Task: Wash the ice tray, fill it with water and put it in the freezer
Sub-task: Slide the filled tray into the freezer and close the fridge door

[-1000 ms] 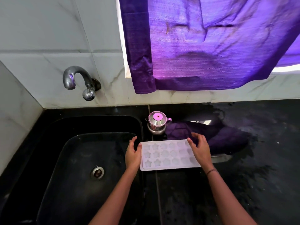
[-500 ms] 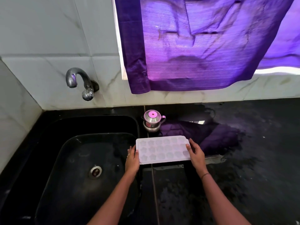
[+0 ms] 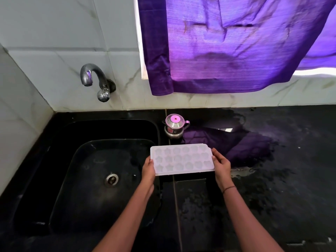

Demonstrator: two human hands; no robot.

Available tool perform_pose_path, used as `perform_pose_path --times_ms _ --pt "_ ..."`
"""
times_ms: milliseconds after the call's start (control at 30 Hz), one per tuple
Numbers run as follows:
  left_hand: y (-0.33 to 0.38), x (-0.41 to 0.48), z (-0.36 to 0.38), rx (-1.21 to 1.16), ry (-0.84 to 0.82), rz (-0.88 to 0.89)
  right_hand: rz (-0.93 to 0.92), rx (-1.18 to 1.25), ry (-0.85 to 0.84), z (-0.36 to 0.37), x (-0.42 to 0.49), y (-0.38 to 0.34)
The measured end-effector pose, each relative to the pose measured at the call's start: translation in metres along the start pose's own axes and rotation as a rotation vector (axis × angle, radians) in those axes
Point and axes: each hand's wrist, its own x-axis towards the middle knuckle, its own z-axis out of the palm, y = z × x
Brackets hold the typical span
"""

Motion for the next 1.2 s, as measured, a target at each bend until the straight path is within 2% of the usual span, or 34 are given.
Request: perform_pose_path --times_ms 267,533,933,1200 --pt "-0.009 -0.019 -0.030 -0.030 0.074 -0.004 0.039 0.044 -0.056 0.015 -0.027 -0.004" --pt "-0.016 -0.055 -0.060 -0.222 0.203 -0.008 0.066 0.028 -0.188 0.038 -0.049 0.002" --pt "-0.046 -0.144 -0.120 -0.236 0.592 0.043 0.118 -0.039 -0.499 0.079 -0.106 0.017" --pt "-0.091 -0.205 -0.150 -0.352 0.763 0.052 0.195 -0.082 -0.706 0.094 -0.156 0.032"
